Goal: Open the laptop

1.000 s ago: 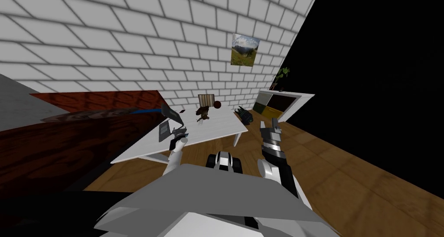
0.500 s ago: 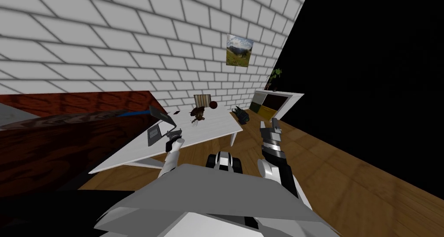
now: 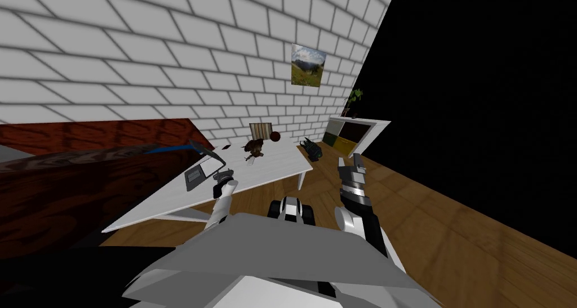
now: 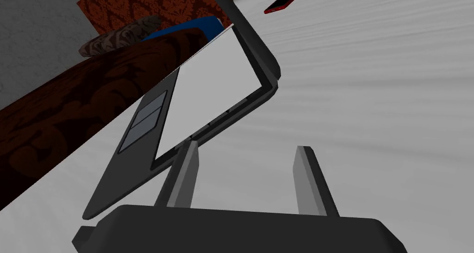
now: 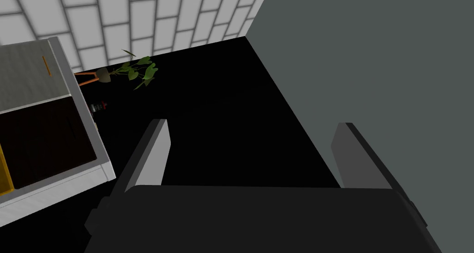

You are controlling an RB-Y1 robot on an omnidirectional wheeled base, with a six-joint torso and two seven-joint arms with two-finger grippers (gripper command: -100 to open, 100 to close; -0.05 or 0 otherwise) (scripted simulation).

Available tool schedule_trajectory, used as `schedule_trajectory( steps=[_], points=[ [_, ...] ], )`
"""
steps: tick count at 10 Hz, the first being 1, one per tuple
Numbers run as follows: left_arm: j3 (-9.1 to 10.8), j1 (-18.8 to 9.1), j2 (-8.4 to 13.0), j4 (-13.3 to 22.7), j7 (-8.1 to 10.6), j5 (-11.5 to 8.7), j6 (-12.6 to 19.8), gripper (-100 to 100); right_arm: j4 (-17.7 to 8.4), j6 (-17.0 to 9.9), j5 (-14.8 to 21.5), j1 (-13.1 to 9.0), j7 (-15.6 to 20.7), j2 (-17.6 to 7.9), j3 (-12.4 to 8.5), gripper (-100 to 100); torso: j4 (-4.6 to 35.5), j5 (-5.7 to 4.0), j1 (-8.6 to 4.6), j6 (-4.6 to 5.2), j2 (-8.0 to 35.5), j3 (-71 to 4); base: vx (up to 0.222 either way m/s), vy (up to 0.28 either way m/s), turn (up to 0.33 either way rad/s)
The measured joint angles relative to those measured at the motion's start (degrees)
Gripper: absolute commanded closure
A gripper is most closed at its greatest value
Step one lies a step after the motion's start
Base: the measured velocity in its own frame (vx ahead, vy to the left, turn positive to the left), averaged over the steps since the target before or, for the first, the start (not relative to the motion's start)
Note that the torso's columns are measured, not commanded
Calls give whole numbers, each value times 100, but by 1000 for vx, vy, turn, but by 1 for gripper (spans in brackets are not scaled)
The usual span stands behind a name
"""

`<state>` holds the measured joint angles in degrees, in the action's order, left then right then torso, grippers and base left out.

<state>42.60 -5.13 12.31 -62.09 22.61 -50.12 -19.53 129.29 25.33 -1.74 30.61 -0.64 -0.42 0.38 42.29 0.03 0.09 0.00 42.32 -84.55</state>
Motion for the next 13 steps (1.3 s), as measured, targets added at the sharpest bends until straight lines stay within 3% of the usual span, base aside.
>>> schedule_trajectory(
  steps=[4,10,11,13],
  points=[
    [-114,130,-307,-217,450,-167,-415,100,0,0,0,-1,0,-1,0,0,-1,-2,-8,1,-3,-2,-43,80,-117],
    [-335,371,-841,-584,1295,-458,-1187,100,0,0,0,0,0,-1,-1,0,-2,-3,-8,0,-8,-5,-45,81,-108],
    [-340,372,-849,-588,1326,-463,-1219,-100,0,0,0,0,0,0,0,0,-4,-5,-19,-2,-14,-9,-118,-10,-108],
    [-267,199,-674,-448,1121,-632,-1261,-100,0,0,0,-1,0,1,1,0,6,-7,-22,-1,21,14,-120,-12,-59]
  ],
)
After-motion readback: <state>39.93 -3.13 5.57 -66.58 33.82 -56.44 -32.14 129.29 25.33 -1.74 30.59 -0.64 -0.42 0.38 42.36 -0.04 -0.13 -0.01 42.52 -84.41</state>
